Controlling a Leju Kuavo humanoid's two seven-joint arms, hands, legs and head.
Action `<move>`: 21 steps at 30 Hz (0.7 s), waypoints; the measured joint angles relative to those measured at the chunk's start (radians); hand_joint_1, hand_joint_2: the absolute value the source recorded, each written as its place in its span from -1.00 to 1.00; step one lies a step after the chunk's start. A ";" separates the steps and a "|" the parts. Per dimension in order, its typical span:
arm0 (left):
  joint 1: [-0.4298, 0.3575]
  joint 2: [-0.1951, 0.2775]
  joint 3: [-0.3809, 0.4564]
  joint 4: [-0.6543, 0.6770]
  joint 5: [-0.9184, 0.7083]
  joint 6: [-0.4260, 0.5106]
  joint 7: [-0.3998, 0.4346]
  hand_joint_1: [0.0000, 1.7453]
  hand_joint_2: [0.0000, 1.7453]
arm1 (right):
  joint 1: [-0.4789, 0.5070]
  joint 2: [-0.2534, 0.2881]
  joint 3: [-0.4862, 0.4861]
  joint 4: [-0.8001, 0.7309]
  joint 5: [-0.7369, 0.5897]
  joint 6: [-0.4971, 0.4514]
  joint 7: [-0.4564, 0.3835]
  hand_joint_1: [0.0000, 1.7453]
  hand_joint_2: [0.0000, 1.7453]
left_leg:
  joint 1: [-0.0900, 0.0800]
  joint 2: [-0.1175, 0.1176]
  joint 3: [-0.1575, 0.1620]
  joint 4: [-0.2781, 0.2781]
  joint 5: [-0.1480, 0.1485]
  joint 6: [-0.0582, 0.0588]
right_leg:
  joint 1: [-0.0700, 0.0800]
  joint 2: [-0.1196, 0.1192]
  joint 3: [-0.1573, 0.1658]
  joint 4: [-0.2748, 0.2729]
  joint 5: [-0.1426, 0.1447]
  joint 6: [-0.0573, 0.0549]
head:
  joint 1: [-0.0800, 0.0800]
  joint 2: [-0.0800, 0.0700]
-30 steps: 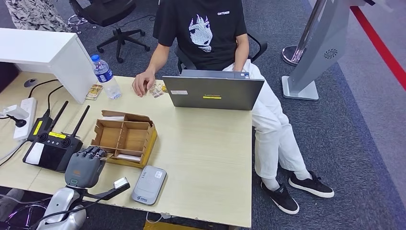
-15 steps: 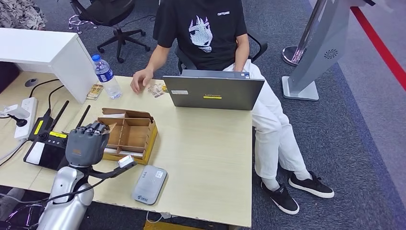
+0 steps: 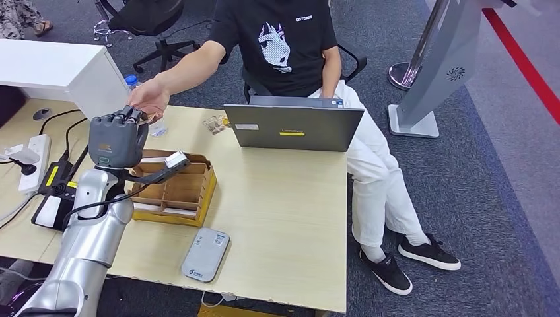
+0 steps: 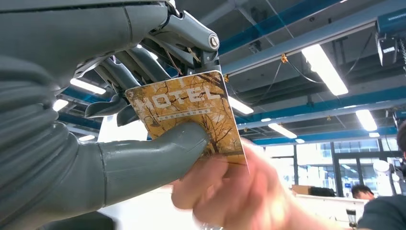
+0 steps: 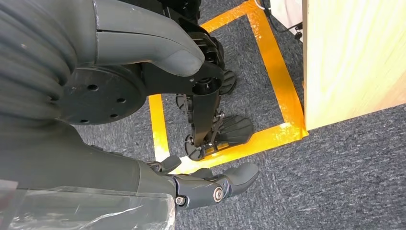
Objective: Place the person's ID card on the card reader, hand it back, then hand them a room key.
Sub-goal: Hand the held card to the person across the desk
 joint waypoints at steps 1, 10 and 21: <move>-0.003 0.000 -0.002 0.008 0.002 0.007 0.000 1.00 1.00 | 0.000 0.000 0.000 0.000 0.000 0.000 0.000 -1.00 1.00 | 0.000 0.000 0.000 0.000 0.000 0.000 | 0.000 0.000 0.000 0.000 0.000 0.000 | 0.000 0.000; 0.025 -0.003 -0.002 0.046 0.090 0.078 -0.063 -1.00 1.00 | 0.002 0.003 0.000 0.000 0.000 0.000 -0.001 -1.00 1.00 | 0.000 0.001 -0.001 0.000 0.000 0.000 | 0.000 0.001 -0.001 0.000 0.000 0.000 | 0.000 0.000; 0.152 -0.060 0.097 -0.066 0.255 0.093 -0.278 -1.00 1.00 | 0.007 0.005 -0.006 0.000 -0.009 -0.002 -0.013 -1.00 1.00 | 0.000 0.002 -0.003 0.000 -0.001 0.000 | 0.000 0.002 -0.003 0.000 0.000 0.000 | 0.000 0.000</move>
